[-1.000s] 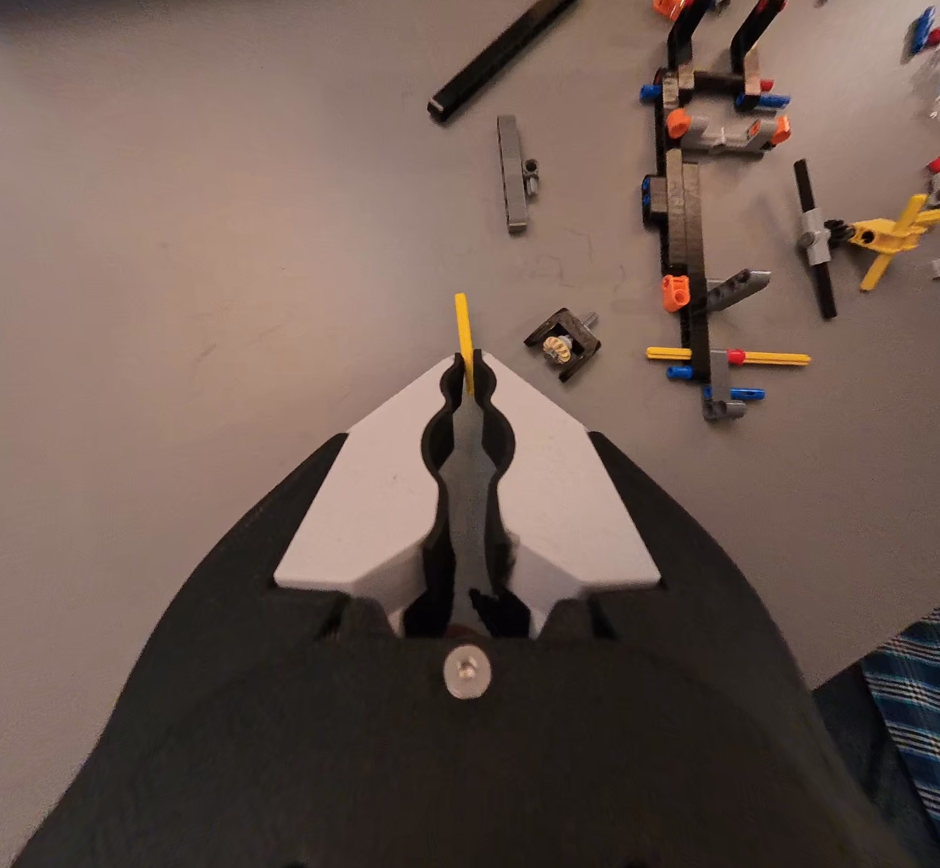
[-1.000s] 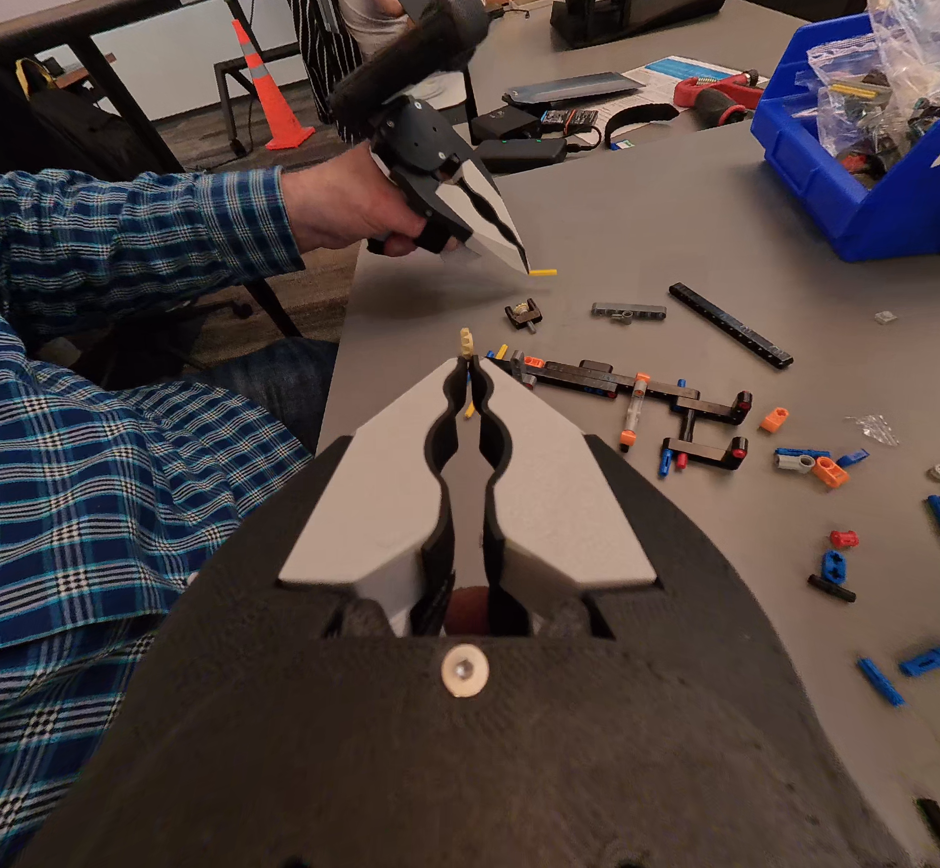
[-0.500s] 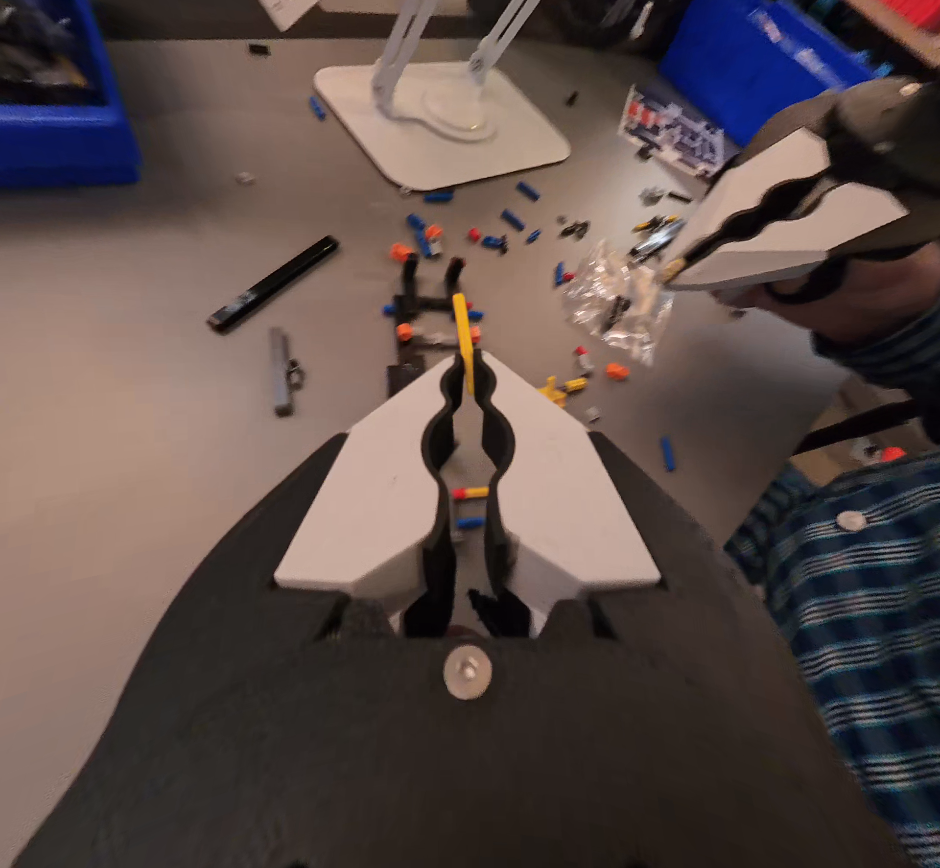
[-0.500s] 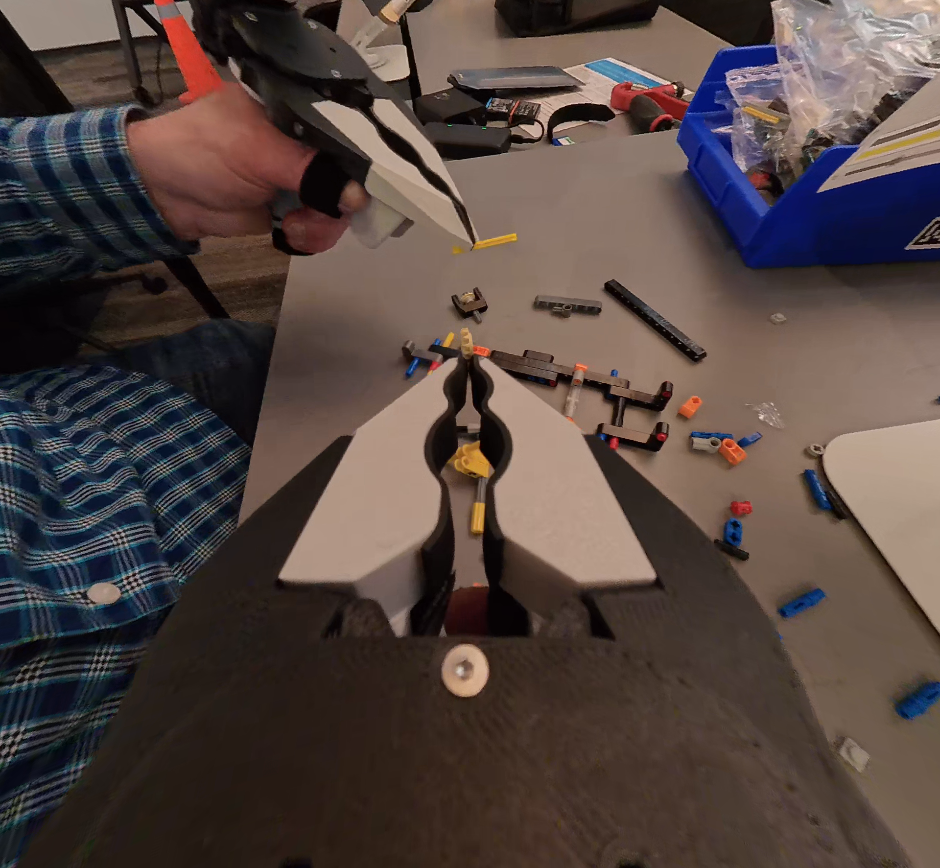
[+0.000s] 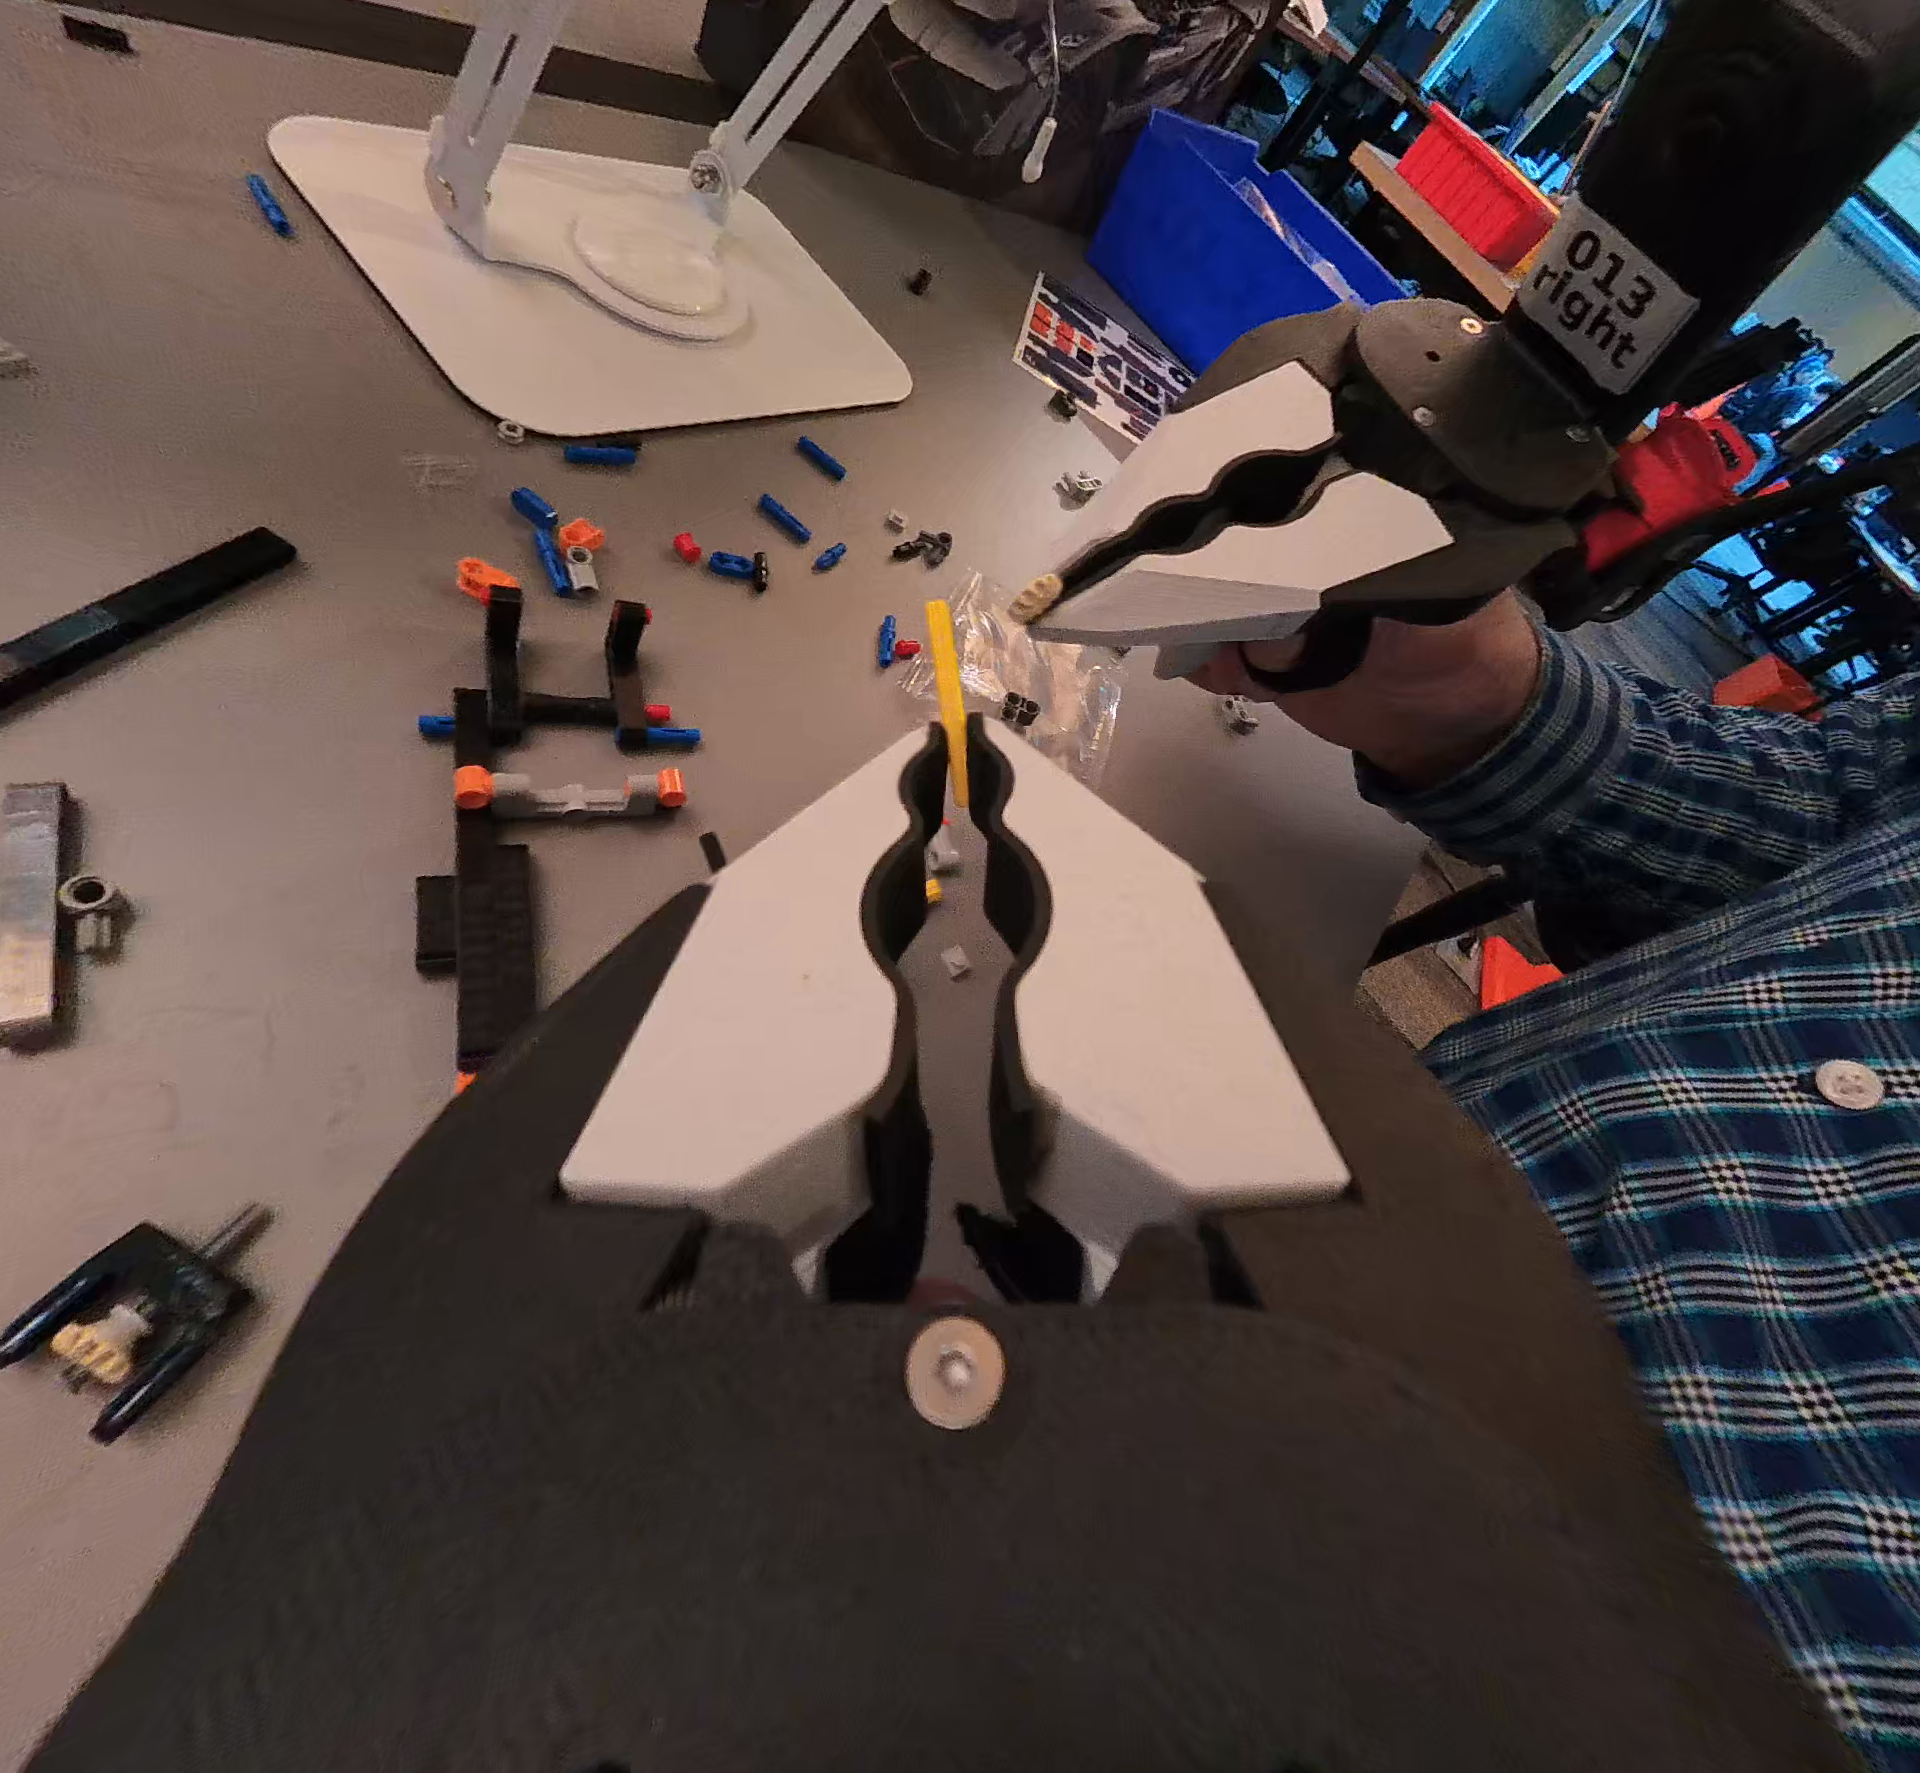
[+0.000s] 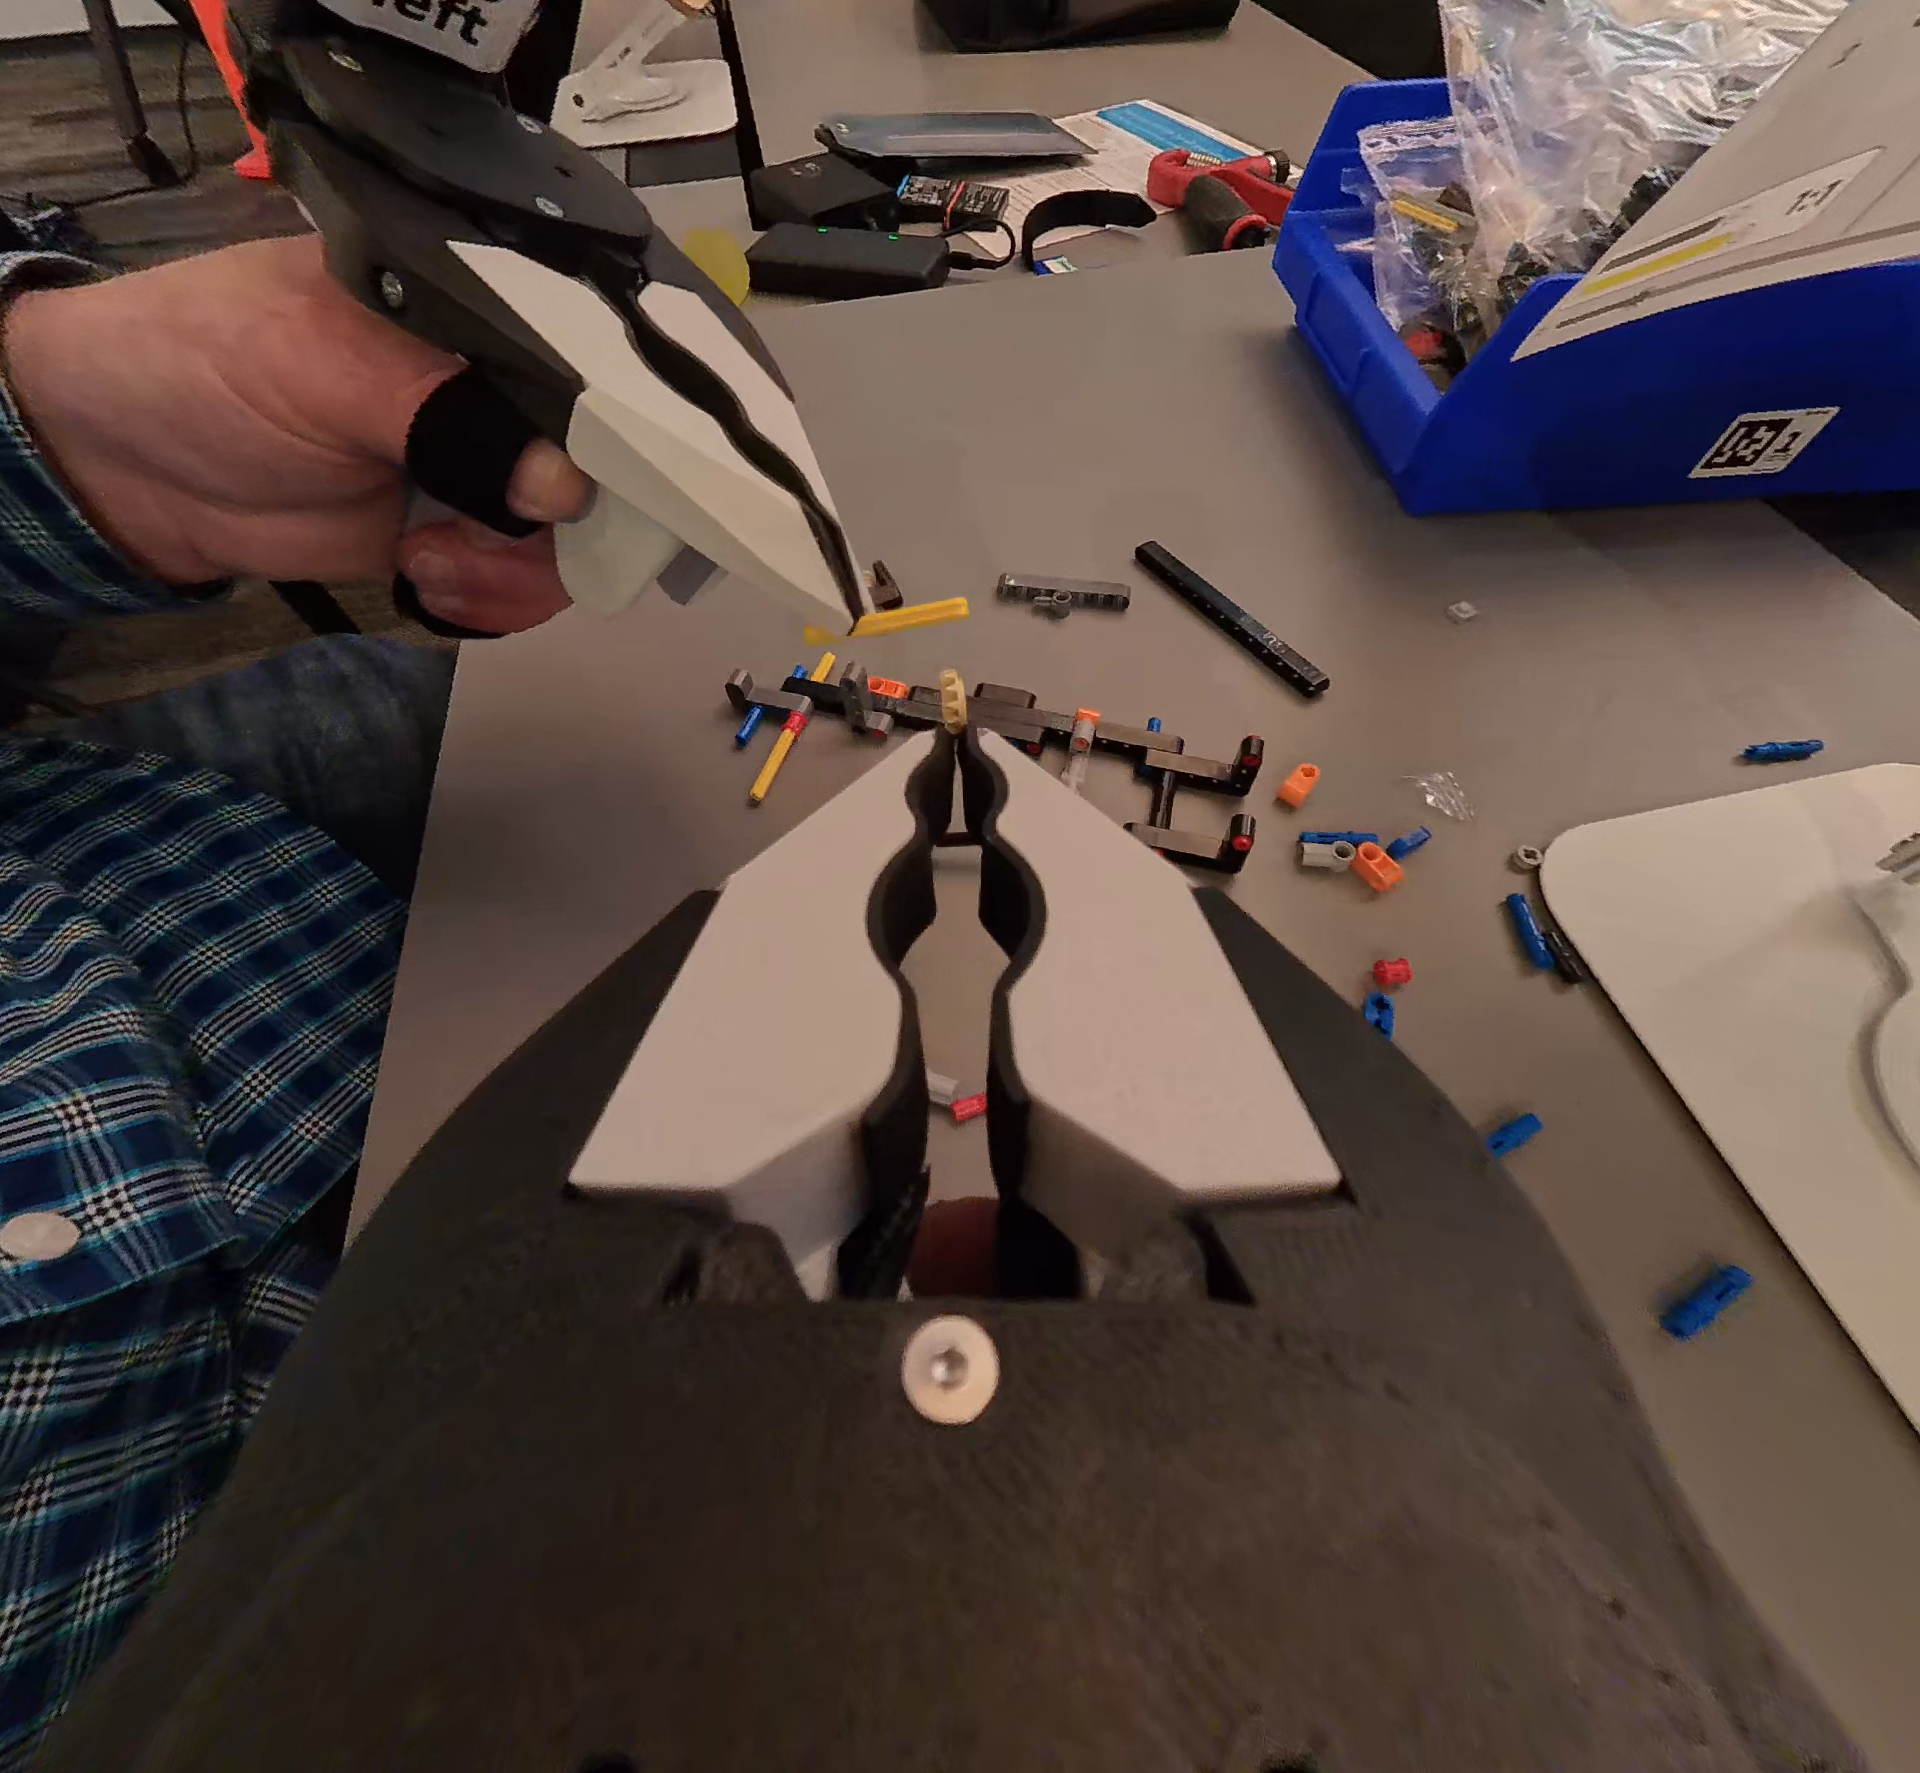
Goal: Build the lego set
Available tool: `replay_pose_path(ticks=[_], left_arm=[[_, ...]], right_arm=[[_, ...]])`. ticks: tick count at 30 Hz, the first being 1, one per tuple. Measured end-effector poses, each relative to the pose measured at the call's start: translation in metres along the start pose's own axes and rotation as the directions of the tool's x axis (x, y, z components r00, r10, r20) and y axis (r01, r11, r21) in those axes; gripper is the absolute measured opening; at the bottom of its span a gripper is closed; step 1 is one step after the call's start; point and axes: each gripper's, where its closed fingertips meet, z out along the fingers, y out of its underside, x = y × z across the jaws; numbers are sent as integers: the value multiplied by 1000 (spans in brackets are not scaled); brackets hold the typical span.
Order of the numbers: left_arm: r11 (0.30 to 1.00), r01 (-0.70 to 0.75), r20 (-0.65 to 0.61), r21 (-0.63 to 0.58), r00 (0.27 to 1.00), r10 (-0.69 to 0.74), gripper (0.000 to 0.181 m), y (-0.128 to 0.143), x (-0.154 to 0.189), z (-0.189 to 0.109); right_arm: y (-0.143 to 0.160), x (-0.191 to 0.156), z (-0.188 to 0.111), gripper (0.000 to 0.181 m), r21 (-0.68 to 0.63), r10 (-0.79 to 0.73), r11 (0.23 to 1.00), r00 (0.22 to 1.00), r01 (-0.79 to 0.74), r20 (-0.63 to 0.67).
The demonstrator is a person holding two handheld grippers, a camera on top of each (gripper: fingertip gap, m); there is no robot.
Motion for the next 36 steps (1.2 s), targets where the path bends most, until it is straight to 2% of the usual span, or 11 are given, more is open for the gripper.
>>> replay_pose_path(ticks=[21,36], left_arm=[[996,79,-73,27,994,-77,1,1,16,6],[995,99,-25,6,995,-99,1,22,9,-11]], right_arm=[[8,2,5,0,-27,-8,1000,1000,8,-9],[20,-7,18,0,-73,-15,997,1000,16,20]])
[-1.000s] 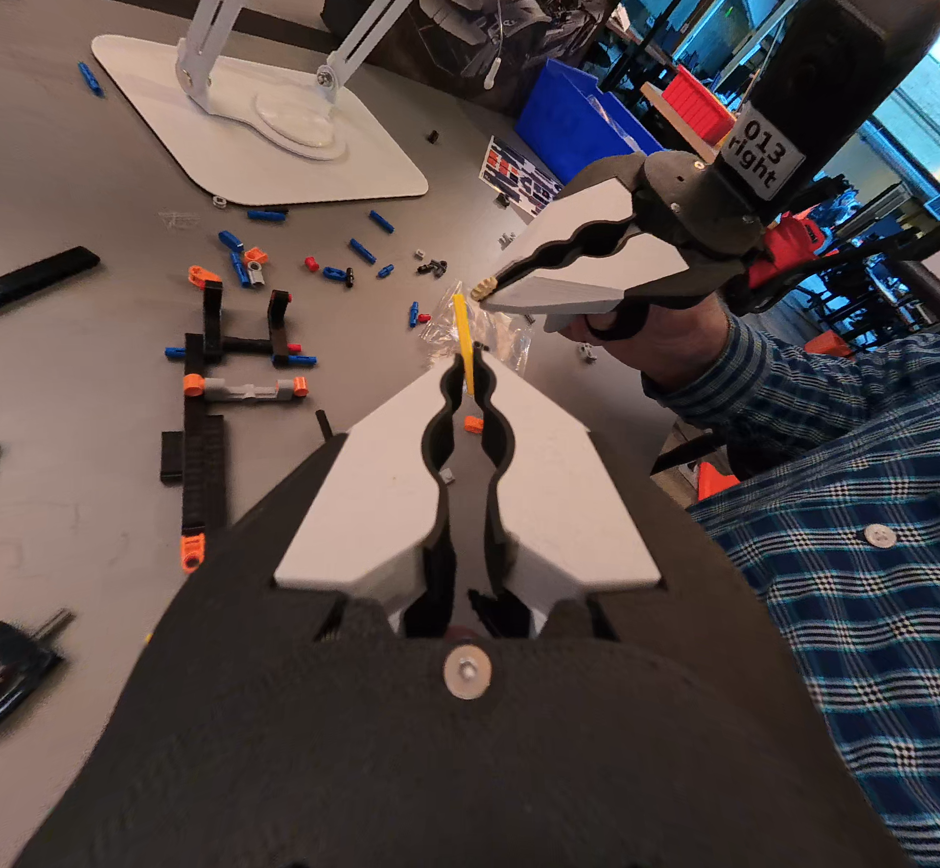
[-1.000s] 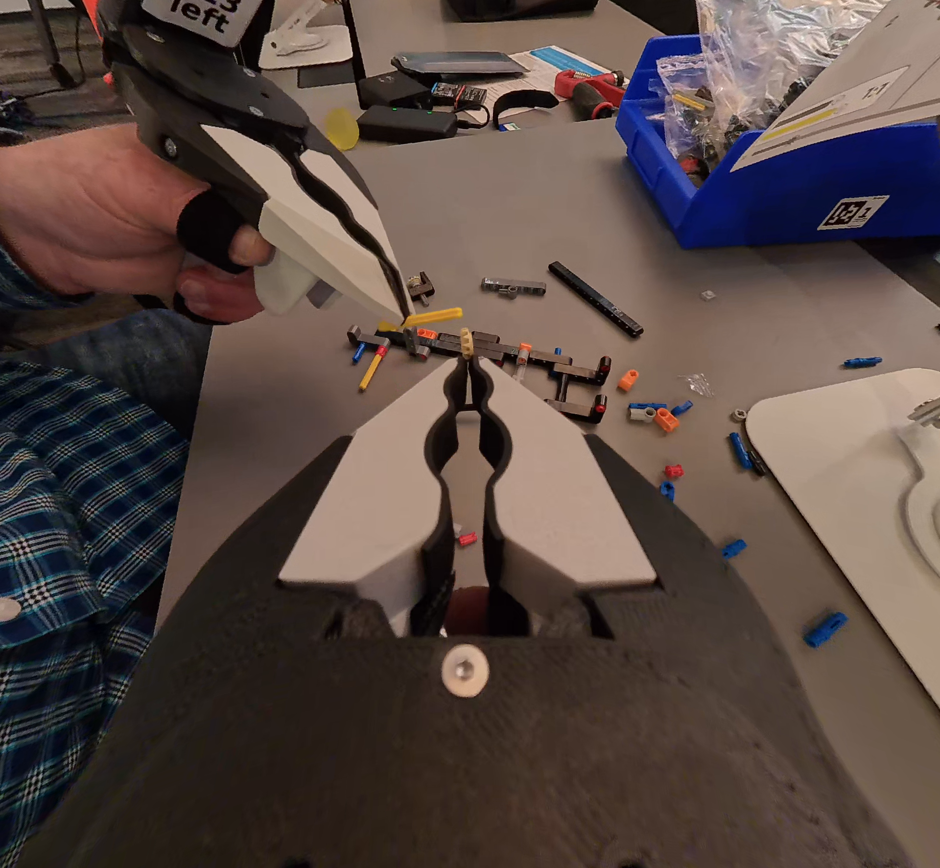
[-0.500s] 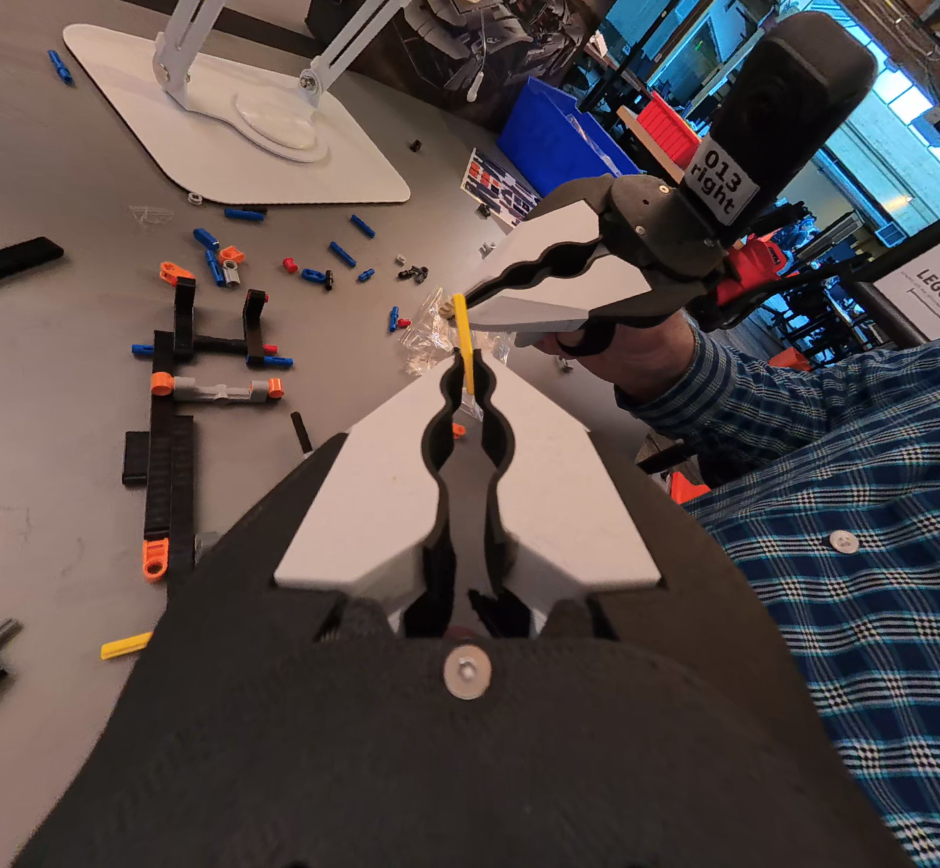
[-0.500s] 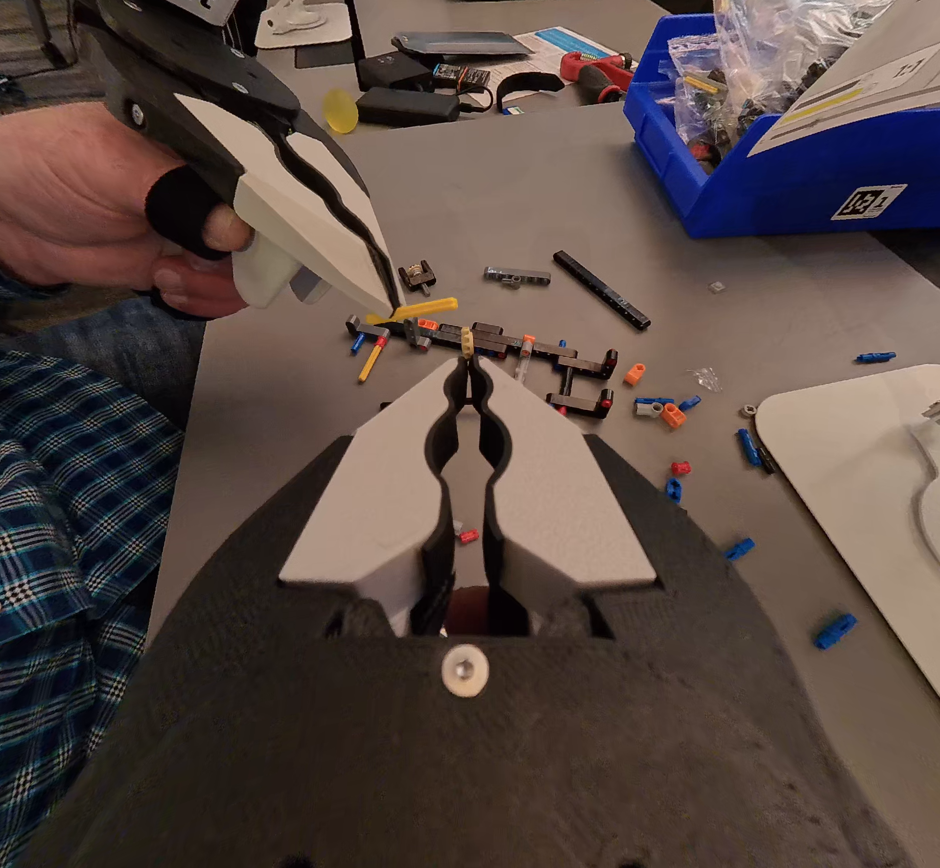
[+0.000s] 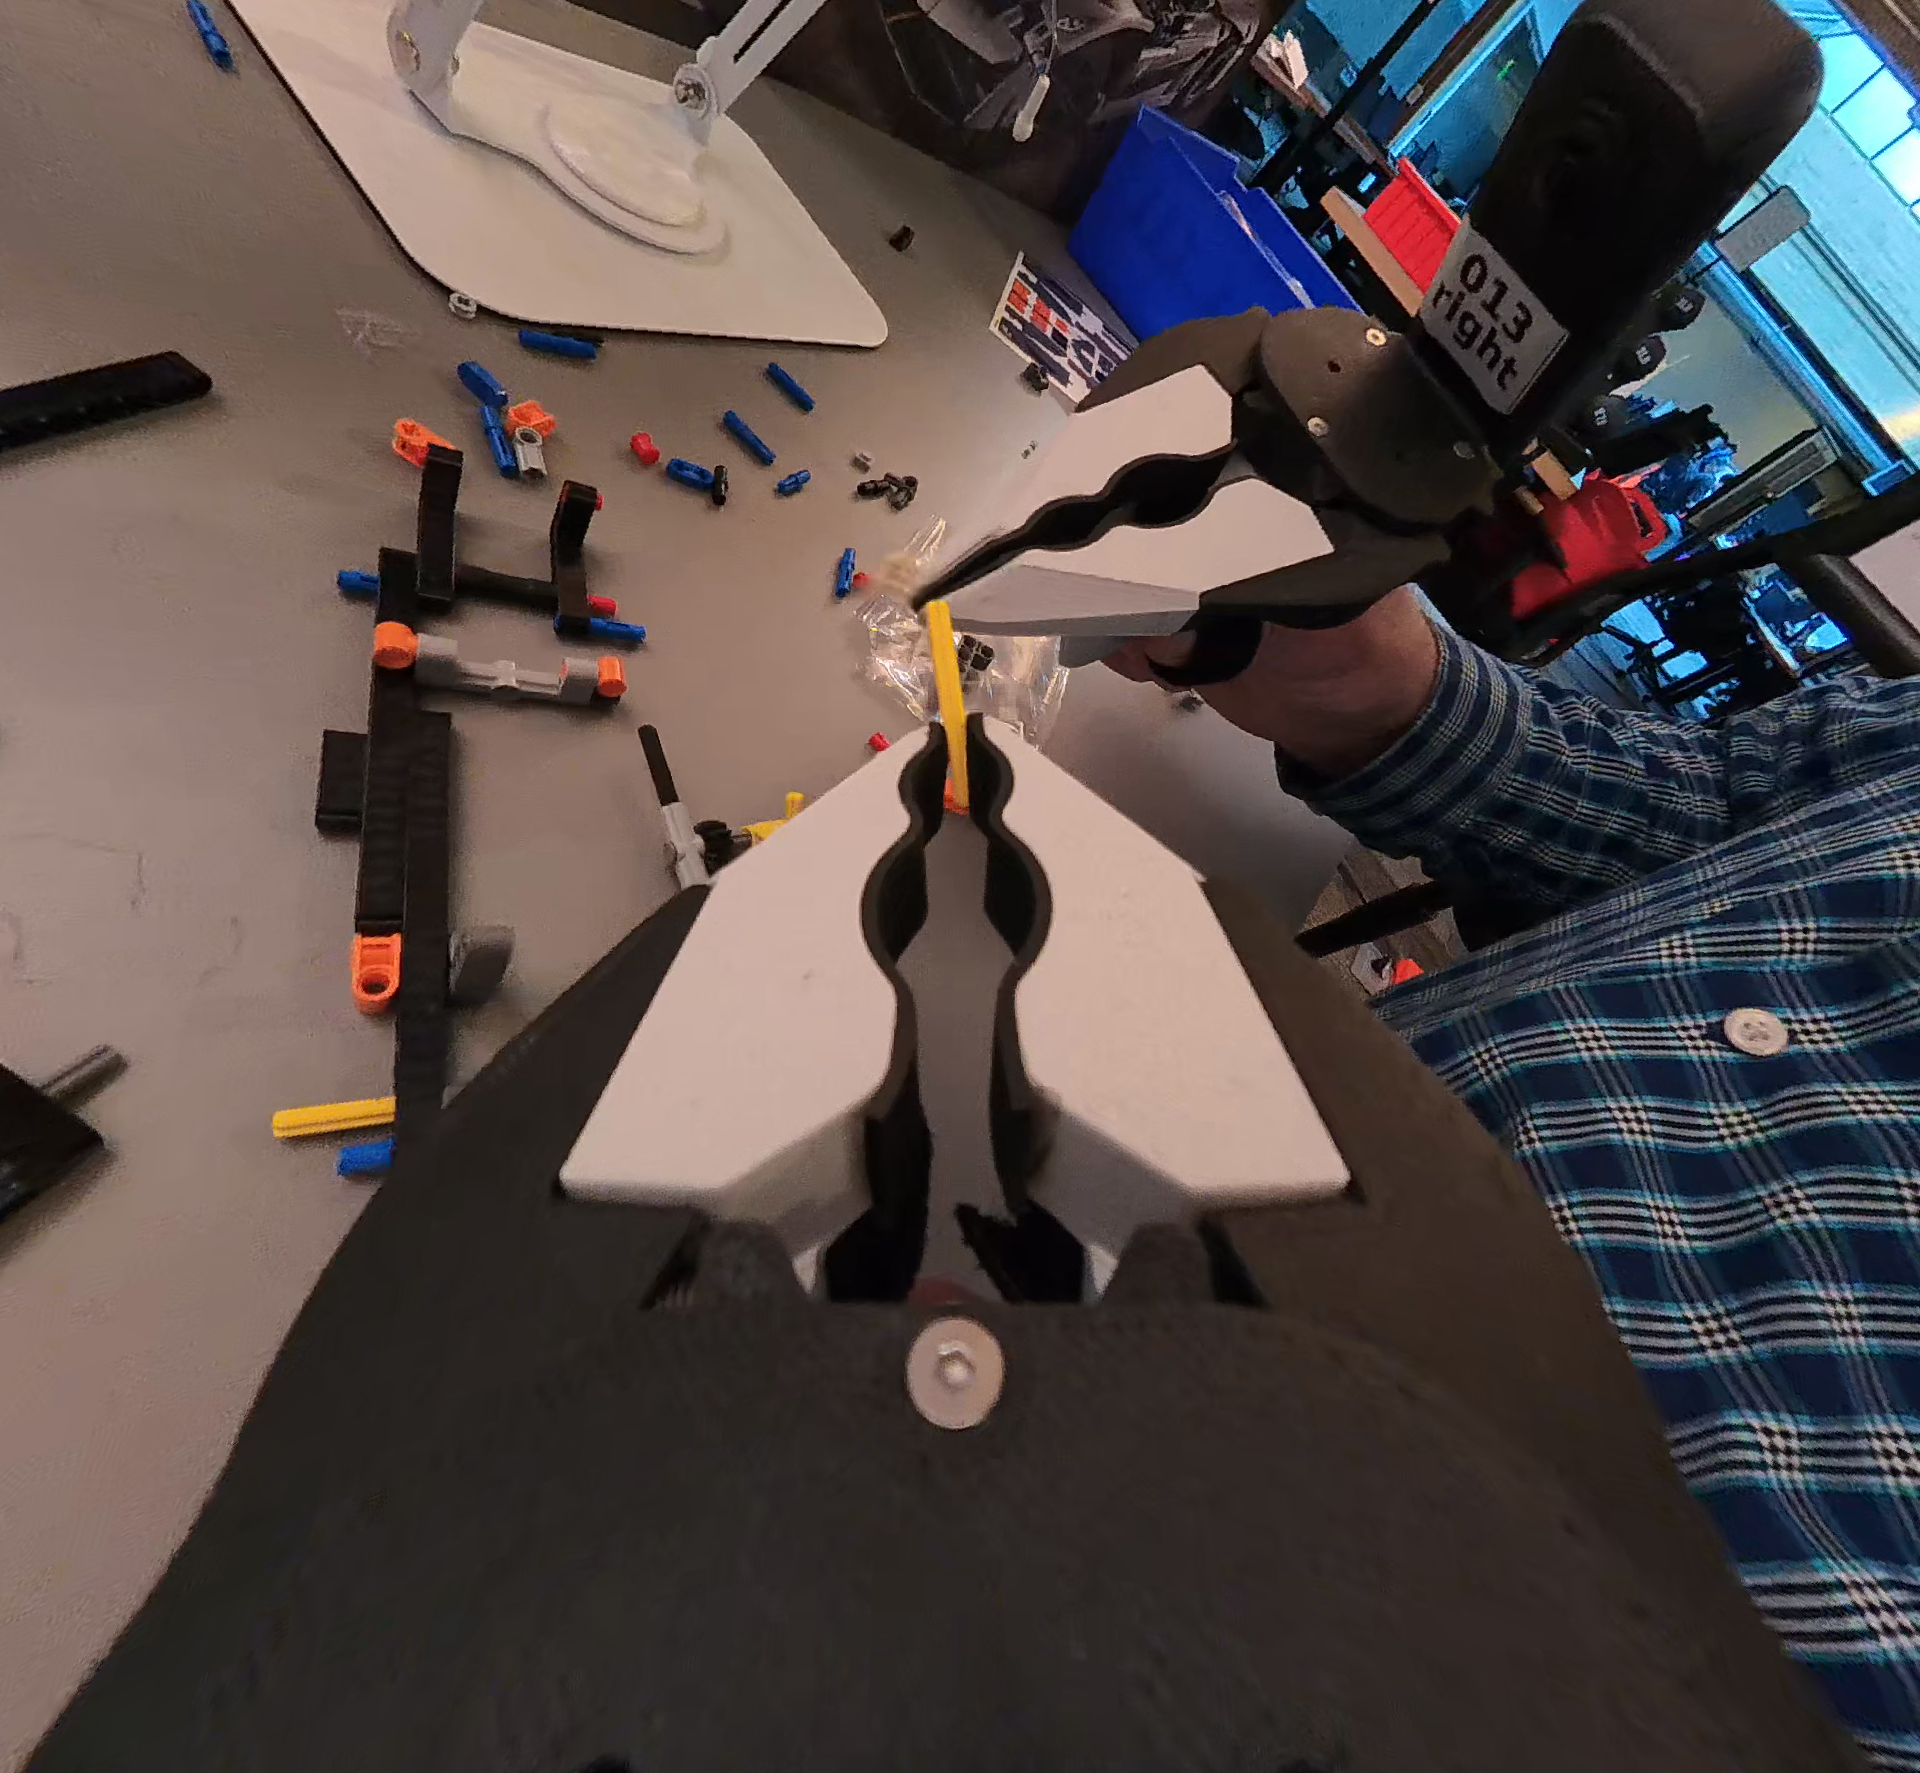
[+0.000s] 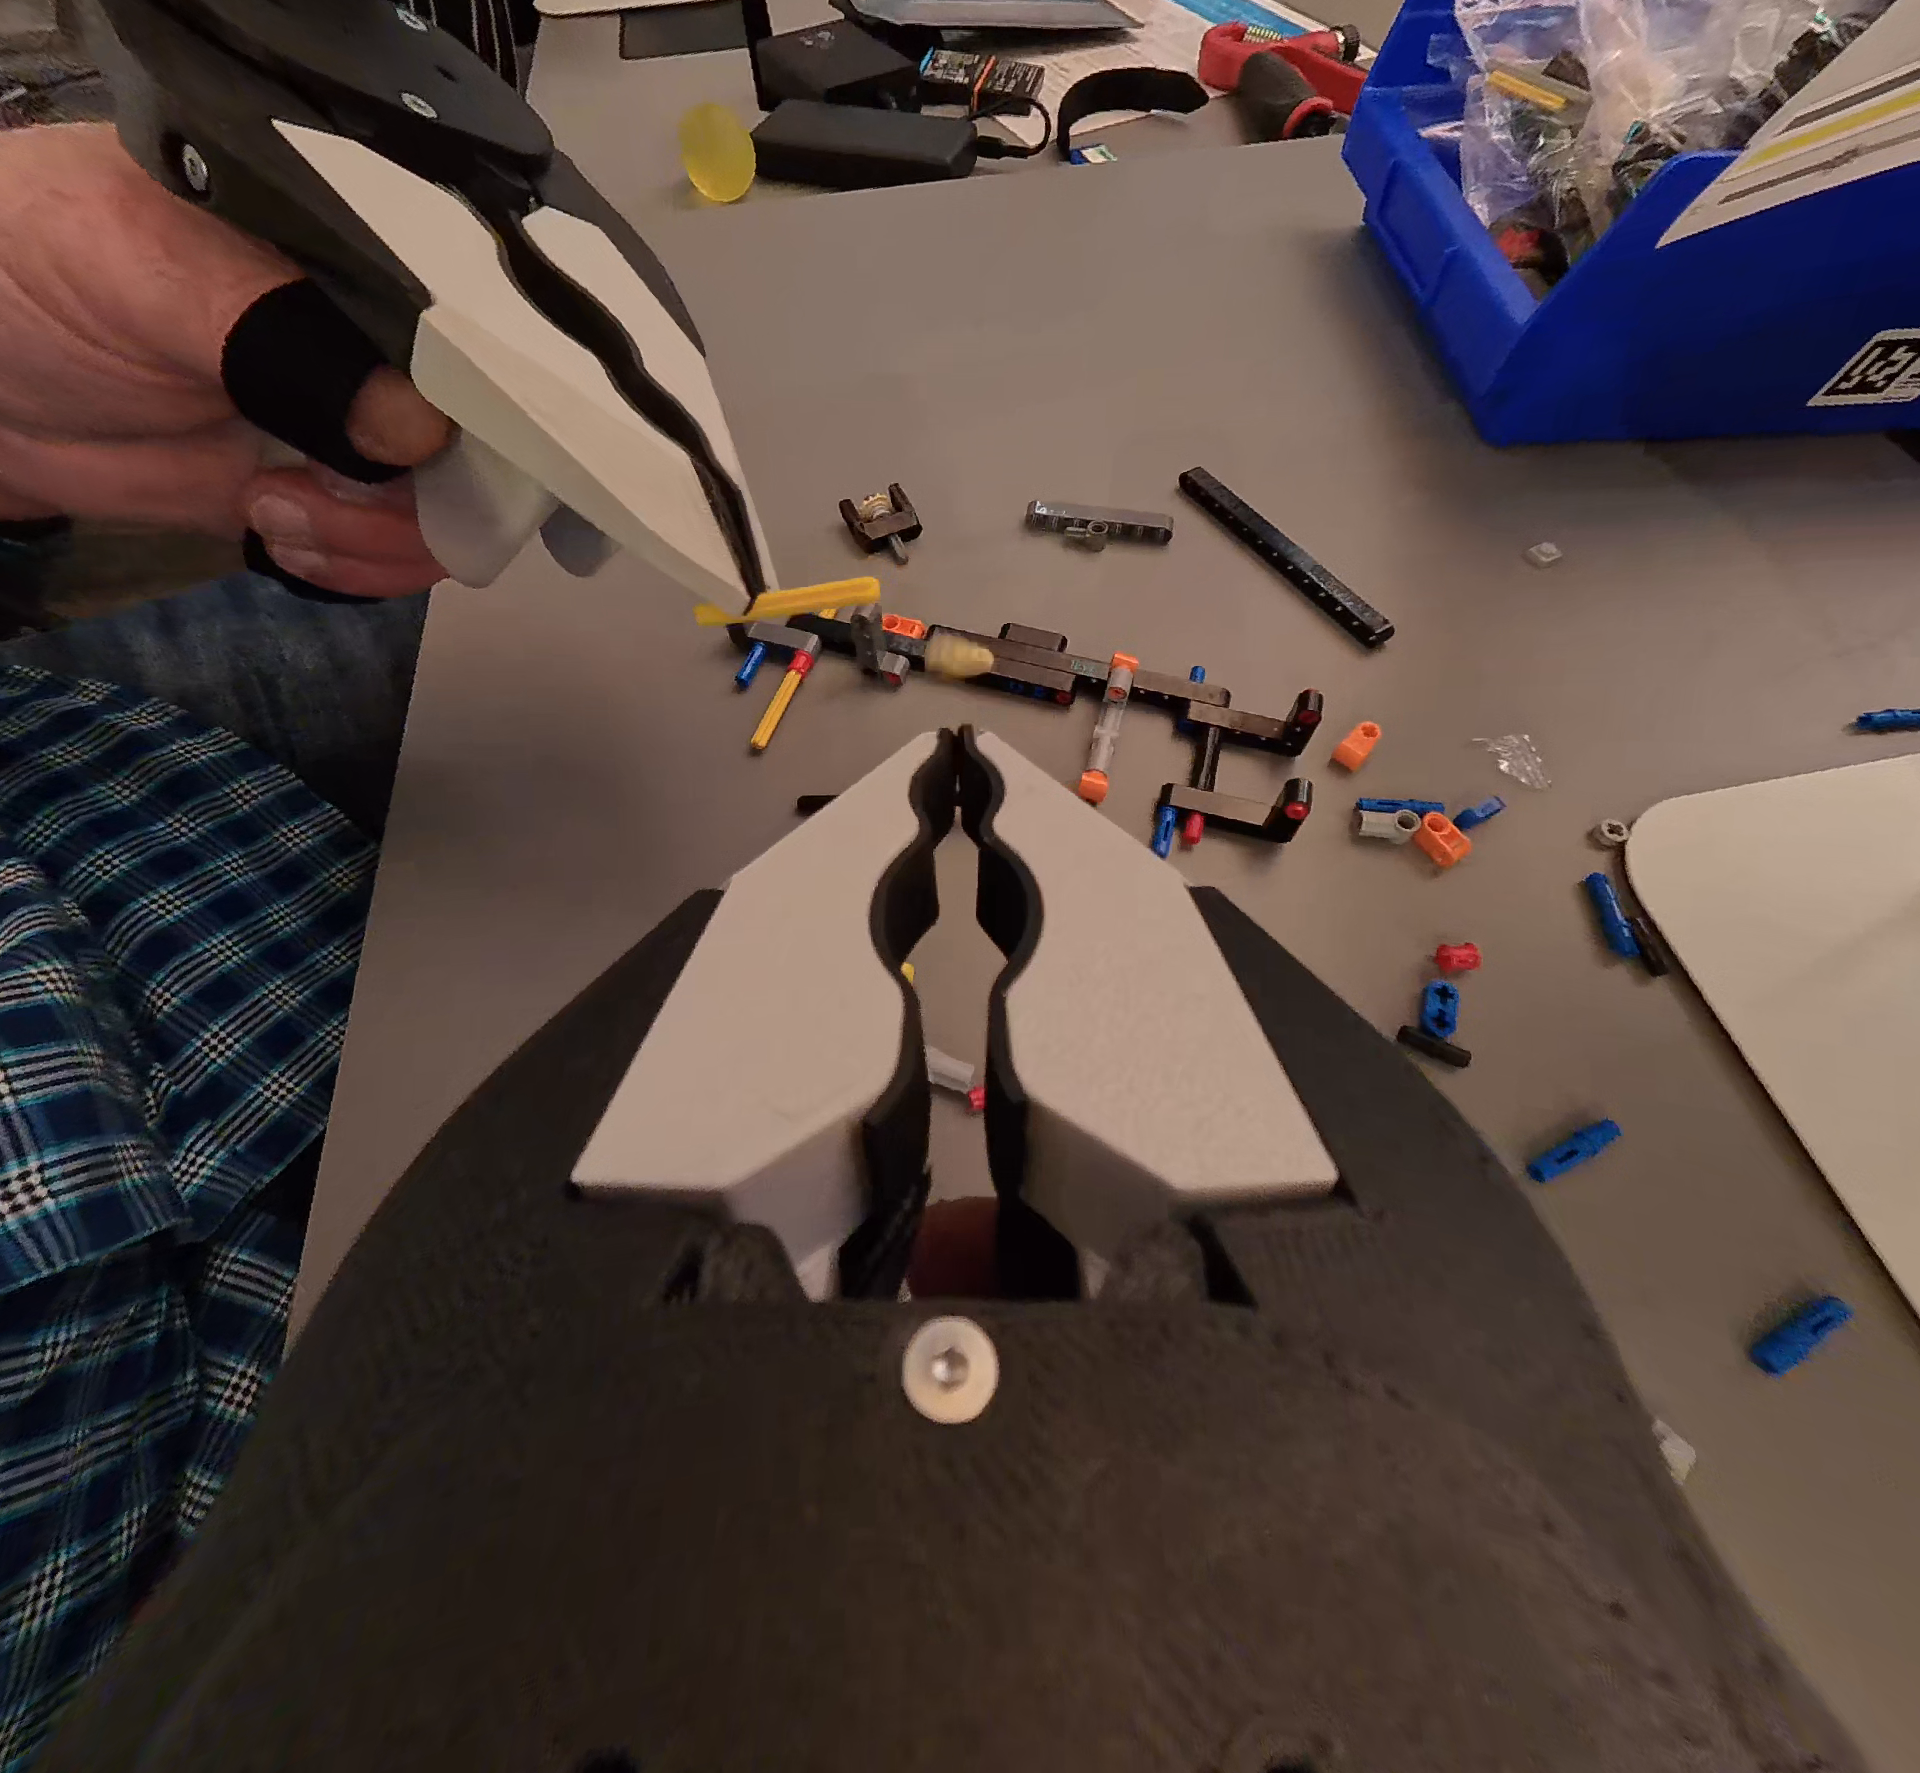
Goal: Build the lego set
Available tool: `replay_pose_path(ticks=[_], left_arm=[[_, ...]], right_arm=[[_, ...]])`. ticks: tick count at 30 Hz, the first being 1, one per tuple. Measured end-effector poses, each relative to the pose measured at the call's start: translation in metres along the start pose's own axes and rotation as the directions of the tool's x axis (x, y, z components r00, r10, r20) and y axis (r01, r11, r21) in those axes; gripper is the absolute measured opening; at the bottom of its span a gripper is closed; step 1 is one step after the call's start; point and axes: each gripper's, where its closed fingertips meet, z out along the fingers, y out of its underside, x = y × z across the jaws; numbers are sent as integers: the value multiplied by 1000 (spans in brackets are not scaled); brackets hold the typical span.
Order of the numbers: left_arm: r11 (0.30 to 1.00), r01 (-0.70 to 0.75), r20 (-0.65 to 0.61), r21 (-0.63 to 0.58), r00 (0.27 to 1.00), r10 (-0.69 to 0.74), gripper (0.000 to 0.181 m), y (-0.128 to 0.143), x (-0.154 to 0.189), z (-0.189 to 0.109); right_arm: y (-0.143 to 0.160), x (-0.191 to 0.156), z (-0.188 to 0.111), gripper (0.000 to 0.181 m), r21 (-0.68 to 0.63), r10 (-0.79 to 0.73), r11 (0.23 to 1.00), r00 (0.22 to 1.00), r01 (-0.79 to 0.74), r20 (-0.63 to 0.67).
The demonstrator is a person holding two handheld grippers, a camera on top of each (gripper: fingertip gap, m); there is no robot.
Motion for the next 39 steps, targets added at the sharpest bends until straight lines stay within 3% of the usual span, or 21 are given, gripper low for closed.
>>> replay_pose_path(ticks=[9,18,22,28,39], left_arm=[[1000,8,-15,-13,1000,-9,1,6,1,6],[1000,-1,92,-12,996,2,1,11,-21,-22],[1000,11,111,-2,994,-11,1,9,-31,-32],[1000,-13,130,-25,991,16,1,7,-38,-41],[1000,24,127,4,992,-24,1,13,-47,-55]], right_arm=[[6,-2,5,0,-17,6,1000,1000,-6,10],[14,7,5,2,-37,64,997,998,-64,19],[19,9,16,17,-106,58,993,998,-55,20],[14,11,44,13,-196,-33,980,999,39,37],[40,16,73,17,-398,-57,914,997,76,59]])
